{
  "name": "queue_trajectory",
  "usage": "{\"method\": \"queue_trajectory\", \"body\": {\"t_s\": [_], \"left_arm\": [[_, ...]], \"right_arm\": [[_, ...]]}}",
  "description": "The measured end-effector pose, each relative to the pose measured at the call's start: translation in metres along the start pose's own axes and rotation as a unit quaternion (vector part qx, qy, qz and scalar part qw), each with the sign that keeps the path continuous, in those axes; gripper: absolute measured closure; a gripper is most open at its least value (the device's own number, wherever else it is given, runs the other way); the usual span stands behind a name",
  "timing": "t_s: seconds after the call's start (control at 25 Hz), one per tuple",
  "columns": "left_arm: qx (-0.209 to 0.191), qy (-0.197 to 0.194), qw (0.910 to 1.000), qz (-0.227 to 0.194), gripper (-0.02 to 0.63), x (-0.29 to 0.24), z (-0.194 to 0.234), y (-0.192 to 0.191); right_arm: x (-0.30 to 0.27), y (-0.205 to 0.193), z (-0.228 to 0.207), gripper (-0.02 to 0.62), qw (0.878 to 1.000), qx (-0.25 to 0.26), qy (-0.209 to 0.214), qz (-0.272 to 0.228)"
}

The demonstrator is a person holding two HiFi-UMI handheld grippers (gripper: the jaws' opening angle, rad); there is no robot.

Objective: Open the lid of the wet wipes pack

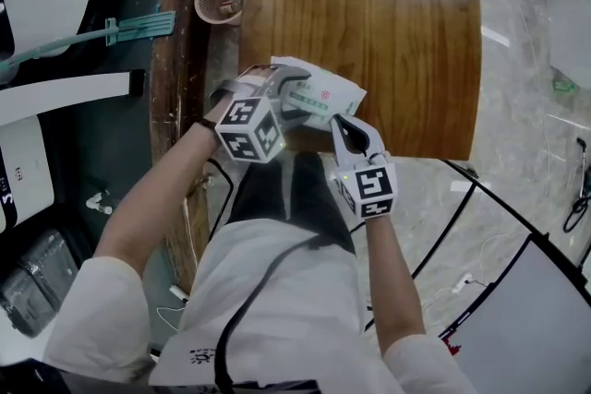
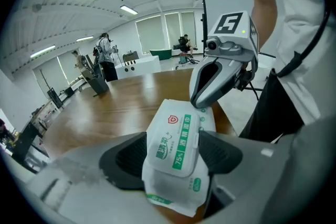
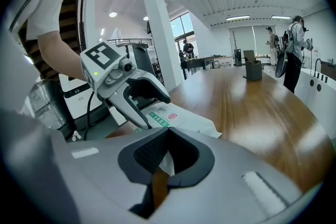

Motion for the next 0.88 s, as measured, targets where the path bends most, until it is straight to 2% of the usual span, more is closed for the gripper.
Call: {"method": "queue_trajectory", "body": {"t_s": [0.24, 0.64, 0.88], "left_arm": [[0.020, -0.082, 0.9963, 0.013, 0.279, -0.010, 0.006, -0.006], [0.057, -0.153, 0.9865, 0.014, 0.285, -0.011, 0.013, -0.007], [0.080, -0.179, 0.9804, 0.011, 0.285, -0.011, 0.017, -0.007]], "right_arm": [[-0.002, 0.000, -0.001, 0.587, 1.000, -0.006, 0.003, 0.001], [-0.004, 0.000, 0.001, 0.586, 1.000, 0.026, -0.006, 0.010], [-0.005, -0.001, 0.002, 0.588, 0.999, 0.038, -0.010, 0.010]]}}
Point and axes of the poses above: the fingertips, and each gripper's own axes: x backward along the fingers, z to its left, y out of its top, the point moved 6 cm from there along x, backward along the fingers, and after that the axes turned 4 degrees about -x, right-handed, at the moved point
